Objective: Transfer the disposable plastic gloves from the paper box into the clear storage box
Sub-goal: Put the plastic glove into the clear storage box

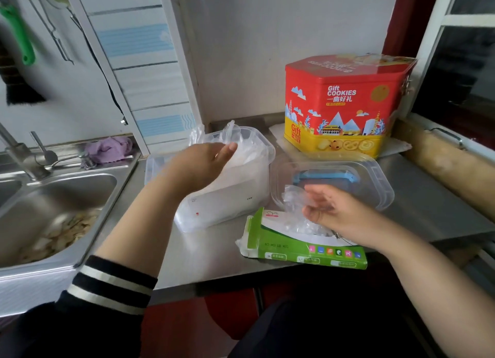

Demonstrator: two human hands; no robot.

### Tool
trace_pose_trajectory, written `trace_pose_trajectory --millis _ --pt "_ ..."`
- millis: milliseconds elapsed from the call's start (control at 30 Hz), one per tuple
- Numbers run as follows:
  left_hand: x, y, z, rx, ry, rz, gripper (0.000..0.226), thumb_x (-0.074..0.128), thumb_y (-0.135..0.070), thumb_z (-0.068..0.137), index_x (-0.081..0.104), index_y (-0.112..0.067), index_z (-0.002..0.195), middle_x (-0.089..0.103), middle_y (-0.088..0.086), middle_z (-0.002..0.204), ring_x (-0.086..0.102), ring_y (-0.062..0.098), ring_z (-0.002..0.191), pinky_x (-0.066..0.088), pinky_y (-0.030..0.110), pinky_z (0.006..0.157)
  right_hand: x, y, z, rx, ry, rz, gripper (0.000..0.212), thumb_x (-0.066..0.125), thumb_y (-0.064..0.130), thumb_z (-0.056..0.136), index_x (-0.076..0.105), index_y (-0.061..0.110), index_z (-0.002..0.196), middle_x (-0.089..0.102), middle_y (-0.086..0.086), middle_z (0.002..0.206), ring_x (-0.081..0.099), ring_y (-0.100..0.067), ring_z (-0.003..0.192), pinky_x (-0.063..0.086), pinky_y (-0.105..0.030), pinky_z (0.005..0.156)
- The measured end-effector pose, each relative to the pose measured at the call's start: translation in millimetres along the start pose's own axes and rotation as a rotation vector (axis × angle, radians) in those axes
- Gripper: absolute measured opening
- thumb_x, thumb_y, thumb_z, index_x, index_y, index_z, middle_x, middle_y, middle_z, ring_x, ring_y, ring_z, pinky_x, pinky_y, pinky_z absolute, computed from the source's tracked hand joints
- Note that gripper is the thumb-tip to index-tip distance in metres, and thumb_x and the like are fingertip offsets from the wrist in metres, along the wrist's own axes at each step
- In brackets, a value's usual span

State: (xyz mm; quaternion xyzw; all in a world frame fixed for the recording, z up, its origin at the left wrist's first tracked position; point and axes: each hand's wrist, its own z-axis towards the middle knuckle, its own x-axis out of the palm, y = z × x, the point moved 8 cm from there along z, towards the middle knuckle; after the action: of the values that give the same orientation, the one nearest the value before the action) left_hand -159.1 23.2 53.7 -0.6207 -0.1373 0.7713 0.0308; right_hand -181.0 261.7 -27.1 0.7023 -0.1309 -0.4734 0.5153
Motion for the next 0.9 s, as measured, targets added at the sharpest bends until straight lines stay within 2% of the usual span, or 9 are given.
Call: trace_pose_trajectory --millis 100,167,267,333,400,500,600,767,900 --pt "-17.8 -51.5 -34.0 0.345 -0.481 -0.045 0.037 0.045 -0.036 0.100 0.063 -0.014 0.124 0.064 0.003 0.126 0.058 0.021 0.111 0.044 0.029 0.089 1.9 -6.1 0.9 0.016 -0.079 0.015 0.043 0.067 0.041 0.082 0.056 0.023 0.119 0.059 0.016 0.108 0.056 -0.003 0.098 0.044 -0.017 0.078" --pt "-2.9 -77.9 -61.9 0.490 -0.600 -0.195 0.031 0.051 -0.025 0.097 0.063 -0.010 0.120 0.065 0.003 0.120 0.059 0.017 0.106 0.045 0.026 0.087 -0.4 -10.6 0.7 -0.005 -0.174 0.101 0.015 0.069 0.028 0.085 0.065 0.021 0.098 0.066 0.014 0.083 0.057 0.003 0.071 0.043 -0.015 0.062" --pt "49.4 -90.5 -78.1 0.390 -0.361 -0.462 0.038 0.056 -0.039 0.092 0.049 -0.023 0.125 0.058 -0.009 0.114 0.057 0.007 0.103 0.047 0.025 0.086 -7.3 -16.0 -2.0 -0.005 -0.287 0.270 0.008 0.068 0.017 0.088 0.067 0.023 0.083 0.062 0.016 0.056 0.050 0.006 0.046 0.036 -0.009 0.046" --pt "91.0 -88.4 -78.2 0.248 -0.102 -0.531 0.066 0.064 -0.057 0.081 0.039 -0.025 0.132 0.049 -0.017 0.116 0.053 0.004 0.105 0.043 0.023 0.084 -10.7 -18.3 -1.7 -0.011 -0.318 0.274 0.010 0.070 0.018 0.086 0.068 0.026 0.080 0.067 0.014 0.063 0.055 0.005 0.053 0.041 -0.012 0.056" --pt "116.6 -84.6 -79.3 0.169 0.000 -0.459 0.078 0.074 -0.058 0.071 0.041 -0.015 0.127 0.048 -0.014 0.108 0.053 0.013 0.102 0.034 0.023 0.072 -6.7 -15.4 0.0 -0.014 -0.265 0.244 0.008 0.073 0.020 0.084 0.069 0.025 0.080 0.067 0.011 0.066 0.054 0.005 0.051 0.041 -0.014 0.054" --pt "120.6 -85.9 -80.8 0.122 -0.033 -0.384 0.079 0.078 -0.058 0.066 0.042 -0.010 0.118 0.048 -0.009 0.099 0.049 0.017 0.092 0.026 0.023 0.065 -2.4 -10.0 4.1 -0.028 -0.201 0.150 0.008 0.072 0.022 0.084 0.067 0.023 0.079 0.059 0.015 0.053 0.048 0.003 0.042 0.035 -0.013 0.045" --pt "123.8 -85.4 -78.6 0.085 -0.019 -0.394 0.089 0.080 -0.058 0.063 0.040 -0.011 0.127 0.056 -0.002 0.110 0.051 0.020 0.100 0.026 0.021 0.067 -10.0 -5.0 8.2 -0.036 -0.231 0.161 0.015 0.070 0.022 0.086 0.067 0.021 0.072 0.057 0.011 0.054 0.047 -0.002 0.048 0.040 -0.025 0.056" --pt "125.5 -85.3 -75.4 0.097 -0.020 -0.453 0.095 0.083 -0.056 0.061 0.039 -0.019 0.137 0.059 -0.012 0.118 0.050 0.008 0.109 0.030 0.013 0.078 -32.6 25.8 6.8 -0.070 -0.349 0.445 0.016 0.066 0.024 0.089 0.074 0.024 0.075 0.062 -0.022 0.079 0.054 -0.026 0.073 0.050 -0.051 0.069" --pt "121.7 -87.8 -78.3 0.117 -0.039 -0.441 0.094 0.081 -0.055 0.065 0.034 -0.028 0.142 0.054 -0.023 0.116 0.042 -0.005 0.103 0.025 0.009 0.079 -68.1 64.3 8.0 -0.126 -0.492 0.682 0.026 0.069 0.031 0.084 0.070 0.007 0.074 0.057 -0.021 0.080 0.050 -0.028 0.074 0.041 -0.041 0.067"
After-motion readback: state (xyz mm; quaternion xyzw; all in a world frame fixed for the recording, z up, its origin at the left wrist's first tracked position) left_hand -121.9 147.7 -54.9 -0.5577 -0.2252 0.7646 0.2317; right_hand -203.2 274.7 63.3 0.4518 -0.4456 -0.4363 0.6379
